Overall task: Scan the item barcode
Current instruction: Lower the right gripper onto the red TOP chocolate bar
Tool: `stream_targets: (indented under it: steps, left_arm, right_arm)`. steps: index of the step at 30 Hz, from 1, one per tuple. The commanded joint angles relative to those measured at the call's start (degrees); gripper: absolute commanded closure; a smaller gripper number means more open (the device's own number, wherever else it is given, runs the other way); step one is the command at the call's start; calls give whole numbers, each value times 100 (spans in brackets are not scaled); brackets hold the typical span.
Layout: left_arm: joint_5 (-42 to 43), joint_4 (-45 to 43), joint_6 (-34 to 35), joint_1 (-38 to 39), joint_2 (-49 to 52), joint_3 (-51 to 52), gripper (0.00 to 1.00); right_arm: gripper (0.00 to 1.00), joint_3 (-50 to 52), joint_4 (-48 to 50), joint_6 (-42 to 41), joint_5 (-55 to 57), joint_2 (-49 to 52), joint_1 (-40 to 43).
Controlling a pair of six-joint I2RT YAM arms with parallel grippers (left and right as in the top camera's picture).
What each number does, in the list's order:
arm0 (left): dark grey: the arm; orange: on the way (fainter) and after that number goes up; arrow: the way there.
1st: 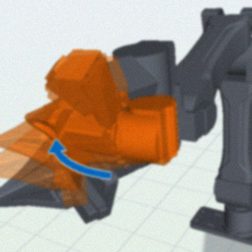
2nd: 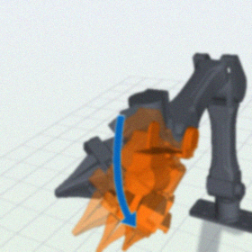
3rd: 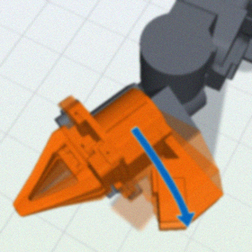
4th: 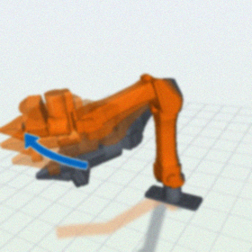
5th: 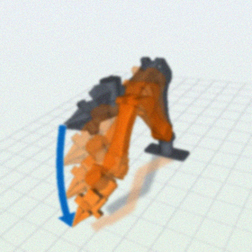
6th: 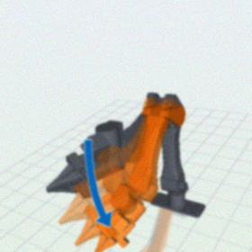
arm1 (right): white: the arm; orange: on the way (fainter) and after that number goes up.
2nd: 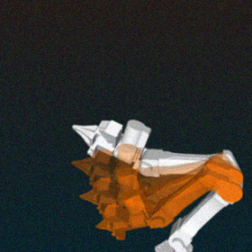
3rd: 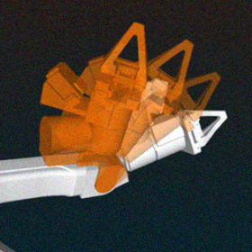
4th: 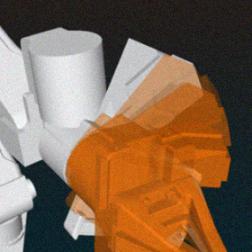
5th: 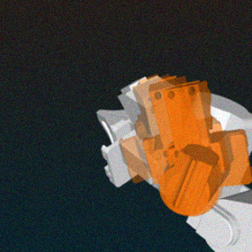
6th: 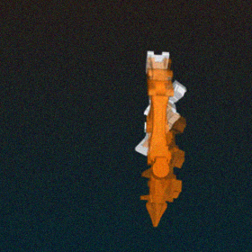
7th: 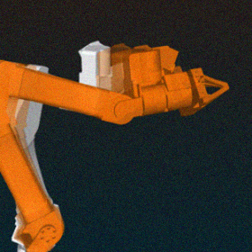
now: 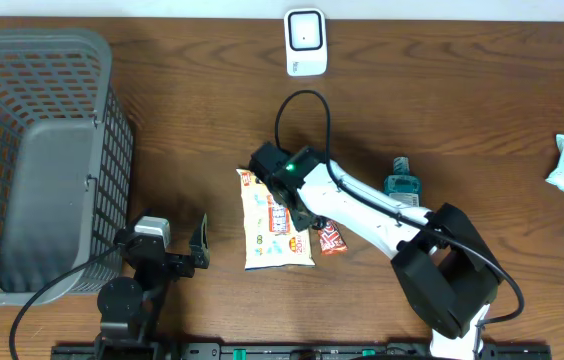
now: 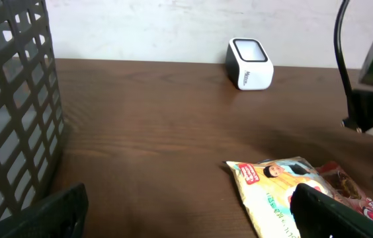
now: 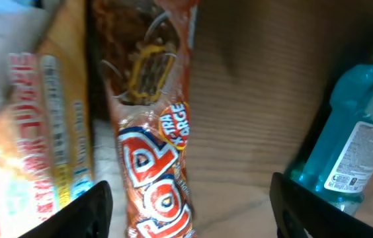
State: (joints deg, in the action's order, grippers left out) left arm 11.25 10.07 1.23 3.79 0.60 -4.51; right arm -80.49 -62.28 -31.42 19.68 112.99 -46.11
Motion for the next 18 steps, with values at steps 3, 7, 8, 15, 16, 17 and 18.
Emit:
stream_targets:
  steps: [3,7,8,15,16,17,18]
  left_arm:
    - [-13,138,-76,-24,-31,92,2]
    - [-13,136,-76,-24,-31,92,2]
    - [-13,136,-76,-24,-31,92,2]
    - [-13,138,-76,-24,-31,92,2]
    - [-13,138,-76,-24,-31,92,2]
    - [-13,138,-76,-24,-31,92,2]
    - [-13,136,-76,-24,-31,92,2]
  right_arm:
    - [32,245,286,-240,249,-37,-13]
    - [36,470,680,-240,234,-37,-13]
    - [38,492,756,-232,247,-37,-13]
    - [47,503,1281,-22,411,-17,-105]
    - [48,503,1311,-22,527,-9,-142]
    - [48,503,1325,-20,619,20,-177]
    - [48,503,1320,-20,748,66,-227]
